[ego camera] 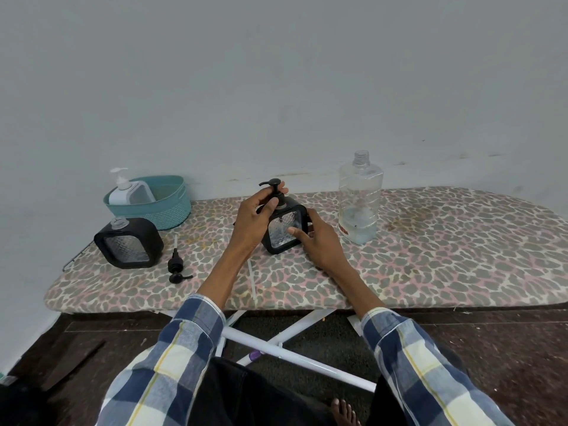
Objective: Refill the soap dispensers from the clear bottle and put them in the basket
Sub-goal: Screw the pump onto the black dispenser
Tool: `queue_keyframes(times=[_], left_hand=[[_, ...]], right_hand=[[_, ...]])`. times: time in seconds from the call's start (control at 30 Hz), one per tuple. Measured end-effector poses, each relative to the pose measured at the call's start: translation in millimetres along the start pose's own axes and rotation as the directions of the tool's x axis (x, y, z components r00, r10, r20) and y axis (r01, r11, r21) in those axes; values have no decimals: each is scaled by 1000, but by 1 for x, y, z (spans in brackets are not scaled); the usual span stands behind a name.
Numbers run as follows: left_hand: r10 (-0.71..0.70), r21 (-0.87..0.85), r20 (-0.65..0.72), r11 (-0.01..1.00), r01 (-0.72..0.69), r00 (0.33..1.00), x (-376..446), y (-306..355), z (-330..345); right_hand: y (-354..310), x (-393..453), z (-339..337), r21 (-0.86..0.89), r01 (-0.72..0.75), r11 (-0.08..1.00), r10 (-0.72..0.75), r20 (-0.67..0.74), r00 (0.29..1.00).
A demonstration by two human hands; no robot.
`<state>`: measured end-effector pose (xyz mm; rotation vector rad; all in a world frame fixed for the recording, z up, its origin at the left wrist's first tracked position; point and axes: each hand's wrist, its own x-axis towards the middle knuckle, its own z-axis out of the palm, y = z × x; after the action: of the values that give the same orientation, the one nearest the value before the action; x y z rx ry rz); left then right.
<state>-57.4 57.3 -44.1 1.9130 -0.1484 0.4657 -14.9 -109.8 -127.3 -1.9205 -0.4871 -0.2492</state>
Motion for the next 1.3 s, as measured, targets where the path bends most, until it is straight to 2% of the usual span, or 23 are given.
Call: queue_keyframes(times=[0.1, 0.2, 0.3, 0.4, 0.53, 0.7, 0.8, 0.93, 1.0, 1.13, 1.3], left_hand=[[-91, -33, -61, 995, 89, 994, 1, -5, 0], [-175, -154, -148, 976, 152, 973, -4, -9, 4], [-195, -277, -125, 948, 154, 973, -7, -10, 7], [-107, -156, -91, 983, 92, 990, -7, -10, 11], [-35, -13, -110, 999, 34, 993, -3, -10, 15], [-74, -37, -82, 997, 71, 994, -1, -12, 12], [-120, -114, -117, 988, 106, 986, -3, -15, 13], [-142, -204, -100, 972, 119, 985, -4, -17, 15], [-108, -165, -103, 982, 90, 989, -6, -15, 17], [-3, 17, -109, 1000, 4, 994, -4, -16, 20], [-21, -15, -95, 1000, 20, 995, 0, -19, 19]], right_hand=[[1, 0, 0, -9, -12, 1000, 12, 4, 1000], [0, 0, 0, -12, -14, 1000, 15, 9, 1000], [0, 0, 0, -6, -21, 1000, 21, 12, 1000], [0, 0, 0, -3, -17, 1000, 17, 10, 1000], [1, 0, 0, -11, -5, 1000, 6, 6, 1000], [2, 0, 1, -15, -3, 1000, 3, 5, 1000], [1, 0, 1, -11, -11, 1000, 11, 7, 1000], [-1, -1, 0, 7, -16, 1000, 16, 10, 1000], [-1, 0, 0, 6, -15, 1000, 15, 7, 1000], [0, 0, 1, -7, -14, 1000, 14, 5, 1000], [1, 0, 1, -17, 2, 1000, -2, 2, 1000]])
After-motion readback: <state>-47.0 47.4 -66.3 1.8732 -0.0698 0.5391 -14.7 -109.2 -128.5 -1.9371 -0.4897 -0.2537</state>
